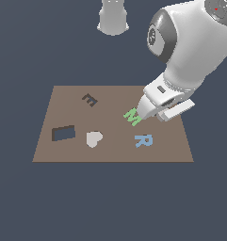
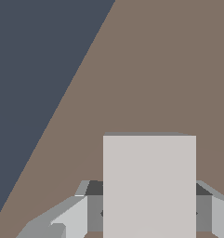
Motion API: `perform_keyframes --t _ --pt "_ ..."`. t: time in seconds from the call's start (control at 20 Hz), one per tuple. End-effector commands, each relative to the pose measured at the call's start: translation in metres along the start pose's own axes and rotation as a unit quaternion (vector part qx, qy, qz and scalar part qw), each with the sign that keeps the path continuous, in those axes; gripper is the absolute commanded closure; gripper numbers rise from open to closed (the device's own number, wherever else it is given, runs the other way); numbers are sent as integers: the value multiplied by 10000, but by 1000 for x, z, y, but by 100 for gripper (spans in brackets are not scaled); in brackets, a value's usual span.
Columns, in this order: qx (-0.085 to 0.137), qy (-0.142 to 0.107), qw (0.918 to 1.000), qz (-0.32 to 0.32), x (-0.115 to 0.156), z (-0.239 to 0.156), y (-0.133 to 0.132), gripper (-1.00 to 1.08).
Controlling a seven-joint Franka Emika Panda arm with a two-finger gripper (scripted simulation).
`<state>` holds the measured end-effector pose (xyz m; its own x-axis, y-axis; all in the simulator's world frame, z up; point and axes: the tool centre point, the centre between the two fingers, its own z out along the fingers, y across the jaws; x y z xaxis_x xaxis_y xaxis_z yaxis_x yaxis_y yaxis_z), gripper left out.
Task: Insert a designated object into the corresponding slot on a board.
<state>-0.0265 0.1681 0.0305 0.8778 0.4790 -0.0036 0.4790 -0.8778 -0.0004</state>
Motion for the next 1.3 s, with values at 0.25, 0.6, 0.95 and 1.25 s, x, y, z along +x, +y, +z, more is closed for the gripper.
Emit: perform_keyframes --t 0.25,0.6,0.95,1.25 --pt "-1 17 9974 722 19 -1 25 108" --pt "3 19 9812 1931 41 -3 72 108" --pt "7 21 9408 3388 52 -5 136 108" --pt "10 21 8943 4475 46 -6 187 108"
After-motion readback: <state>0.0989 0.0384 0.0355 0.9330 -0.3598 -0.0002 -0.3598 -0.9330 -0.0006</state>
